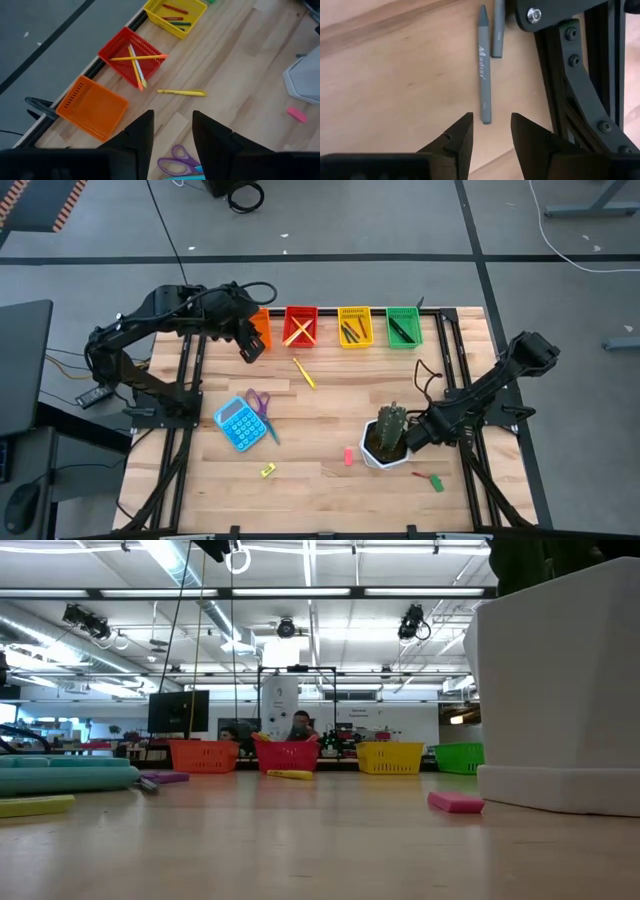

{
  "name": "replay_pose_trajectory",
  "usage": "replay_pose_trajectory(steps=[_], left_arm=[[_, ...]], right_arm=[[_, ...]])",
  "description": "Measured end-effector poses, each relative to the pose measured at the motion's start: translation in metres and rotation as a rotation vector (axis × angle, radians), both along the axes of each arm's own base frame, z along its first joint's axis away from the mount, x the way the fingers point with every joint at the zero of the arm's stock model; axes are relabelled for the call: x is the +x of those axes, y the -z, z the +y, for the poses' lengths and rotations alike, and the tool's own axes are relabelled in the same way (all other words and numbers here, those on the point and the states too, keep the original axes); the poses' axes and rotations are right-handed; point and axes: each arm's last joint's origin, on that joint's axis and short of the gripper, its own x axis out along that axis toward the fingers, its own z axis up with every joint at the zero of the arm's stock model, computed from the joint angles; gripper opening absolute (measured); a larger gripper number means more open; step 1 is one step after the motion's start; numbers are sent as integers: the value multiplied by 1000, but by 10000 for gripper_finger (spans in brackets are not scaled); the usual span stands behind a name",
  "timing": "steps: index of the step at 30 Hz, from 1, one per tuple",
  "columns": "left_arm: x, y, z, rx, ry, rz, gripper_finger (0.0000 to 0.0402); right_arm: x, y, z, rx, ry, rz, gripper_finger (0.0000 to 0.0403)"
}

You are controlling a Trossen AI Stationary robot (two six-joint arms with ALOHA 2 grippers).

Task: Sort crayons/erasers/pens/pencils in bins
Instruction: Put the middle gray crayon into the yellow bin

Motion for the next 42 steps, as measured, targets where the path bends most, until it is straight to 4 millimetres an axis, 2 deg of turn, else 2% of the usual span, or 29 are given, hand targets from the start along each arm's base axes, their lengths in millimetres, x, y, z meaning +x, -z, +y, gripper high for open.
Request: replay_pose_trajectory(steps=[8,13,18,22,25,28,31,35,42], left_arm=[[2,0,-7,-28,-14,-22,138],[2,0,-10,-50,-35,-39,136],[3,0,-12,-59,-43,-46,141],[3,0,-14,-72,-67,-60,140],[4,0,-17,-80,-69,-66,136],[5,1,-18,-80,-61,-62,133],[8,2,-19,-80,-59,-55,134],[7,2,-21,-97,-81,-70,138],[9,2,-27,-118,-85,-85,135]], right_arm=[[1,3,0,-19,-45,-50,139],[5,7,5,30,-60,-119,139],[2,6,10,73,-86,-95,151],[-7,-1,17,75,-95,-44,176],[-20,-9,11,7,-105,50,191],[-29,-15,9,-8,-173,48,195],[-36,-12,8,-43,-223,12,195],[-37,-2,14,10,-291,-64,195],[-35,10,14,53,-272,-133,196]])
